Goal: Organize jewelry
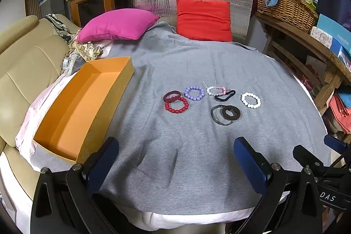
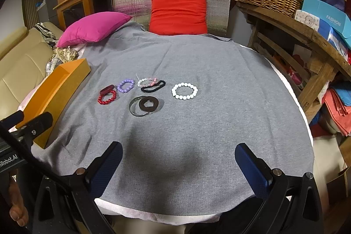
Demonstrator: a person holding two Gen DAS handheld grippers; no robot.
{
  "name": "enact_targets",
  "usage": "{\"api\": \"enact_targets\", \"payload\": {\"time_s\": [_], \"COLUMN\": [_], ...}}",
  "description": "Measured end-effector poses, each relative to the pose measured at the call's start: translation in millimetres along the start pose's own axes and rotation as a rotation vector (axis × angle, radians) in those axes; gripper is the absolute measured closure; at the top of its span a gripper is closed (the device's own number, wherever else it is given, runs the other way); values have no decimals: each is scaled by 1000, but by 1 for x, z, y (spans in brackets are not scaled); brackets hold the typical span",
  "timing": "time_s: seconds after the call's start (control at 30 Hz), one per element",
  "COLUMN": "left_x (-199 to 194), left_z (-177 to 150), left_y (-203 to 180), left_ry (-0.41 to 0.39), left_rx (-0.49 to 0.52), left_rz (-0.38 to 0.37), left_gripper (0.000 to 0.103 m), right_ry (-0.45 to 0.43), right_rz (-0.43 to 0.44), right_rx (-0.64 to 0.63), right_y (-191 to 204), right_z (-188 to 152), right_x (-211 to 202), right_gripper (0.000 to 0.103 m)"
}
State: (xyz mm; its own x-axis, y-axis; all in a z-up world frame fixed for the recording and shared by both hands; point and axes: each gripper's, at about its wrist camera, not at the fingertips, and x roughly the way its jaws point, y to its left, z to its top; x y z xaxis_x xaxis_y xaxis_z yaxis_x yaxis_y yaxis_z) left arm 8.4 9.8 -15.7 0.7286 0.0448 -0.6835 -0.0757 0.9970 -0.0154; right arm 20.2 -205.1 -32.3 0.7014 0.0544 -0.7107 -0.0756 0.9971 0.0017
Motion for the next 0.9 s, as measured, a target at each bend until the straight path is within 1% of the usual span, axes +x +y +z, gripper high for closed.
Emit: {"api": "enact_targets", "payload": {"time_s": [0.9], "left_x": [11], "left_z": [-4], "left_y": [4], "left_ry": [37], "left_rx": [-6], "left_rz": [15], "left_gripper": [0], "right_ry": [15], "right_rz": [-4], "right_rx": [-1], "right_y": [0], "right_z": [-1], "right_x": [7], "right_gripper": [0]}}
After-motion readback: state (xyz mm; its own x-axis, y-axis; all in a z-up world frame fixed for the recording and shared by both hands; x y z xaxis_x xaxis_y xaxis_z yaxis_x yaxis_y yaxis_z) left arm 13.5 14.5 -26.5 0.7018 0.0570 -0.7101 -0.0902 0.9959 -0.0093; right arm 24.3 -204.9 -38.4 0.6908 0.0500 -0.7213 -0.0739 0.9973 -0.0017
